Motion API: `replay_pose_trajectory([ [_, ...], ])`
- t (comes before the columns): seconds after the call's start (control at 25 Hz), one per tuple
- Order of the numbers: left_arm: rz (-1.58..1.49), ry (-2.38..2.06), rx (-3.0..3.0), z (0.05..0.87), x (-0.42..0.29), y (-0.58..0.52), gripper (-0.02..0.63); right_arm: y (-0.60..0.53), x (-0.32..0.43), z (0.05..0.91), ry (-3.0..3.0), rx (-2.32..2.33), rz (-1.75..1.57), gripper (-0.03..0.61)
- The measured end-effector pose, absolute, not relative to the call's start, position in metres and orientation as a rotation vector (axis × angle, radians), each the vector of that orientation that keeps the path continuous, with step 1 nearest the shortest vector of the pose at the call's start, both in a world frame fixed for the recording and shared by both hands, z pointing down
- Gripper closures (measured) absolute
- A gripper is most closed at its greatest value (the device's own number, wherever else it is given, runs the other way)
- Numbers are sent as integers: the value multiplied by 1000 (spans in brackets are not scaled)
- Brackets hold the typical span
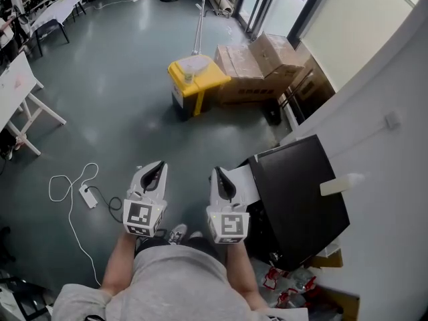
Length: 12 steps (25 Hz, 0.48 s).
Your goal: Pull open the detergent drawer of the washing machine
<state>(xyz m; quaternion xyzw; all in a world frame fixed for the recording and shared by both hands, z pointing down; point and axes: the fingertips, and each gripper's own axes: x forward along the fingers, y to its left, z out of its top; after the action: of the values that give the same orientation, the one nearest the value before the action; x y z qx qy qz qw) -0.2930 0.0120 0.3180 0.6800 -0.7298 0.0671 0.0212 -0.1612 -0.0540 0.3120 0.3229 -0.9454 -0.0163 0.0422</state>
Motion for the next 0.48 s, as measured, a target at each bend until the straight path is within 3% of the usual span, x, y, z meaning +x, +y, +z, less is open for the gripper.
replay_pose_trajectory([
  [0.48,216,-2231,2129,321,-288,7,598,-55,-154,313,-2877,1022,-57,572],
])
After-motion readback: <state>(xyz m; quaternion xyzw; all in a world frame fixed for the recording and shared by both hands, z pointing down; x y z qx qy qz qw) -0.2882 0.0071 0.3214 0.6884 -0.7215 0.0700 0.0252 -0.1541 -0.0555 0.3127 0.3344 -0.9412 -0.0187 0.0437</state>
